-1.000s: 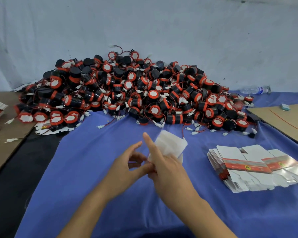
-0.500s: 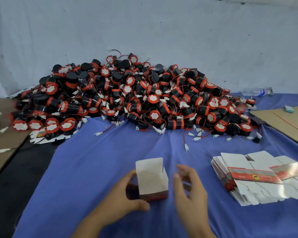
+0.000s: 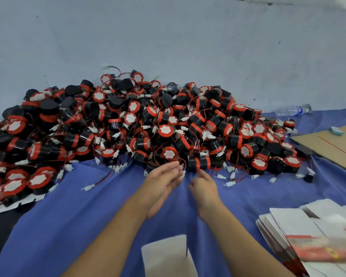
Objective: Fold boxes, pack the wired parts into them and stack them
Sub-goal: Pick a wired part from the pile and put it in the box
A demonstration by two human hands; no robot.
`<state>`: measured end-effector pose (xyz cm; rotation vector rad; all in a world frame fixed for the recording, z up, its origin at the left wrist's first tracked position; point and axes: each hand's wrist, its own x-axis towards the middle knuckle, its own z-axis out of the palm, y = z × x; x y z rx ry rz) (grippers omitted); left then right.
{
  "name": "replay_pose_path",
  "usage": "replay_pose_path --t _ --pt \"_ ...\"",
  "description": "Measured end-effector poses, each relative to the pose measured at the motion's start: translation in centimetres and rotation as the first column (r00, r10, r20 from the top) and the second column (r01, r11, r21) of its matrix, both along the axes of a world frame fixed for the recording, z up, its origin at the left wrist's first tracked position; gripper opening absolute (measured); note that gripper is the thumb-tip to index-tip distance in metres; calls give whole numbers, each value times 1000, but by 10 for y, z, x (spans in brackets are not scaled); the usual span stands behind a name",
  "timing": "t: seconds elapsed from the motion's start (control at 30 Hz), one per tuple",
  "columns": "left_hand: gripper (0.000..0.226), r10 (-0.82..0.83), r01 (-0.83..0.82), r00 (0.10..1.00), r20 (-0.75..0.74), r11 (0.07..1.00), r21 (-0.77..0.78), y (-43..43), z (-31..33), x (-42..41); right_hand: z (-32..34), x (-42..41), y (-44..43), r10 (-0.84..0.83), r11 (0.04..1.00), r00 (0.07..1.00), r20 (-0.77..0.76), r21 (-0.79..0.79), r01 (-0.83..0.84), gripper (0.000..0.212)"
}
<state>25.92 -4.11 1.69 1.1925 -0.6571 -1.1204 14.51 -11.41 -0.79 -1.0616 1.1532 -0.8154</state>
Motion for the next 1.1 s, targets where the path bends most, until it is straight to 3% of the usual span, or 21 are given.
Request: replay_pose_path --t 0.13,0.27,0.4,0.57,0.73,0.87,0.93,1.03,1.1 --pt "39 -109 78 951 290 990 116 -78 -12 -10 -20 26 -41 -100 990 990 -97 -107 90 47" --pt "33 -9 -85 878 479 981 174 -117 -42 -3 -40 37 -50 -227 949 956 -185 -265 173 36" --pt "46 41 -121 864 502 984 128 -117 -58 11 -41 38 -44 -273 923 948 -161 -321 212 33" --pt "70 9 6 755 656 1000 -21 -79 -41 17 -14 22 -21 -186 937 982 -12 -304 174 47" --pt "59 140 -64 562 815 990 -126 -36 -2 8 27 -1 18 41 962 990 137 -272 -2 40" --pt "56 200 -112 522 829 980 -166 7 31 5 56 -31 37 5 997 957 290 -79 19 20" --pt "49 235 -138 516 824 972 -191 31 49 2 71 -43 43 43 999 942 334 13 -50 13" --pt "43 192 -87 583 789 981 -175 65 72 -8 93 -54 52 179 984 928 326 -50 -172 30" --pt "45 159 -44 647 746 984 -172 86 82 -19 110 -61 63 247 968 902 353 -132 -213 26"
